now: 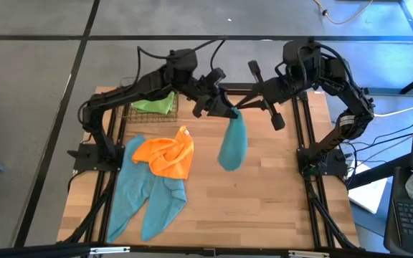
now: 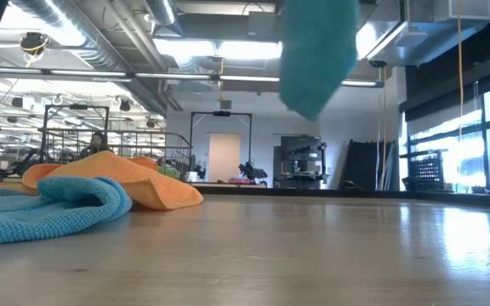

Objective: Fold microfiber towels
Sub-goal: Fold the blue microfiber cloth

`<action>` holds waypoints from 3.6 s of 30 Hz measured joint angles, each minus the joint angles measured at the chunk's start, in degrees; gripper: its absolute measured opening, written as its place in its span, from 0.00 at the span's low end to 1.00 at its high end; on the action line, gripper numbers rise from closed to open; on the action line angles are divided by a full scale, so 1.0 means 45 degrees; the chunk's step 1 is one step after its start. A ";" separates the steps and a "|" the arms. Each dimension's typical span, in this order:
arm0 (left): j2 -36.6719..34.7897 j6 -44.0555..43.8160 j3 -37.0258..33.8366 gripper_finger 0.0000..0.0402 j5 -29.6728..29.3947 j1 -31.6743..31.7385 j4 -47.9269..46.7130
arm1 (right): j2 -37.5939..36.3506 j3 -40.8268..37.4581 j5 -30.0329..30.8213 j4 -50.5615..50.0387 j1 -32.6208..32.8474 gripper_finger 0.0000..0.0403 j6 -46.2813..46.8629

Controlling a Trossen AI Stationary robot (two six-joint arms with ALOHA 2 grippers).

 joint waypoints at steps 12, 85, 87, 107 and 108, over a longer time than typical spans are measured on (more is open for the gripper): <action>-0.0015 0.0732 0.0000 0.19 0.0021 0.0079 -0.0235 | 0.0005 0.0000 0.0027 -0.0403 -0.0005 0.02 0.0063; -0.3532 0.8320 -0.0010 0.00 -0.6999 0.0954 -0.8989 | 0.3691 -0.1025 -0.4891 0.6538 -0.2103 0.60 0.6052; -0.3563 0.8284 -0.0010 0.00 -0.7181 0.0954 -0.9020 | 0.3691 -0.1025 -0.5041 0.6360 -0.2168 0.60 0.6053; -0.4591 0.7580 0.0005 0.00 -0.8746 0.0562 -0.8982 | 0.3692 -0.1023 -0.5650 0.5863 -0.2418 0.44 0.5502; -0.4591 0.7588 0.0005 0.00 -0.8746 0.0524 -0.8924 | 0.3739 -0.1025 -0.5642 0.5843 -0.2414 0.43 0.5356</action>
